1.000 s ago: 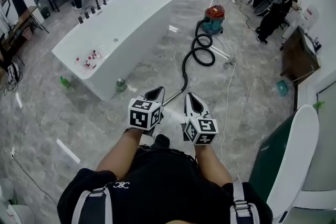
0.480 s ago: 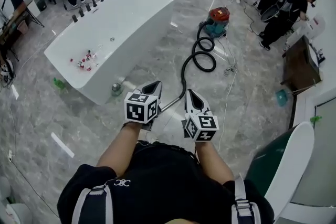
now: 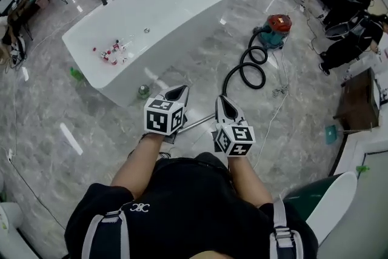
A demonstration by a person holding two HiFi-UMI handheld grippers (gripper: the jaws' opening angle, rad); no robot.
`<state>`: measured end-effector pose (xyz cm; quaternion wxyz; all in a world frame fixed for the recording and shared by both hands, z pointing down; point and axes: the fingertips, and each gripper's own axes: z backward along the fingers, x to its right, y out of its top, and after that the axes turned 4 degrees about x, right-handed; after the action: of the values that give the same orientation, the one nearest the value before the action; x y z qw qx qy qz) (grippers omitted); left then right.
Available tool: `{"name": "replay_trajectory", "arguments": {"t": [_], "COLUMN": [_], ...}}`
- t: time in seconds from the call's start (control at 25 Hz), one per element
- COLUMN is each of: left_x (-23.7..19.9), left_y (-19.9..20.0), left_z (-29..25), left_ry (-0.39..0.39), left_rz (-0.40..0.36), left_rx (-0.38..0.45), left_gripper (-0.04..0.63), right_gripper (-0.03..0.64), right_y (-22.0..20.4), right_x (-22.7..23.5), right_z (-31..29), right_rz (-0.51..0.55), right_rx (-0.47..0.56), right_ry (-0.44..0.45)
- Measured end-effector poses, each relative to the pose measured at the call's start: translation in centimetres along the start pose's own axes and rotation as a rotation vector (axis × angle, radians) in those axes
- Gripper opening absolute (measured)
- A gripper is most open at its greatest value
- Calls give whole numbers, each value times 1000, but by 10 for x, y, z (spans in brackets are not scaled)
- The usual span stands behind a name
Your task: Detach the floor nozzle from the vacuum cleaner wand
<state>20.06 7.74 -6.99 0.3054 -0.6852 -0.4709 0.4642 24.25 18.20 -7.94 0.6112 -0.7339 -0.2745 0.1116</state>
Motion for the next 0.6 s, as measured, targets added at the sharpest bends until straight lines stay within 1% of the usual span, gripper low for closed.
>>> {"name": "replay_trajectory", "arguments": {"t": [0.16,0.28,0.4,0.52,0.6], "left_x": [-50,-79,-105,-123,-134], "left_y": [-33,-44,-58,-90,-119], "left_z": [24,34,42,45,40], "left_ry": [163,255,346,422,461], "left_rz": [125,191,257,330,369], "left_rx": [-15,-7,0,-18,-55], "left_gripper": [8,8,8,8,8], "right_gripper": [15,15,15,15,15], "right_y": [-29,-47,-67,-98,-125], "right_x": [-31,-46,-55,-61,-64], "right_z": [-36,-64,-90,-110,-122], "right_rz": [43,104,139,177,232], "right_rx": [-103,-165,-229,-301,-354], "right_ry": [170,274,373,469,545]}}
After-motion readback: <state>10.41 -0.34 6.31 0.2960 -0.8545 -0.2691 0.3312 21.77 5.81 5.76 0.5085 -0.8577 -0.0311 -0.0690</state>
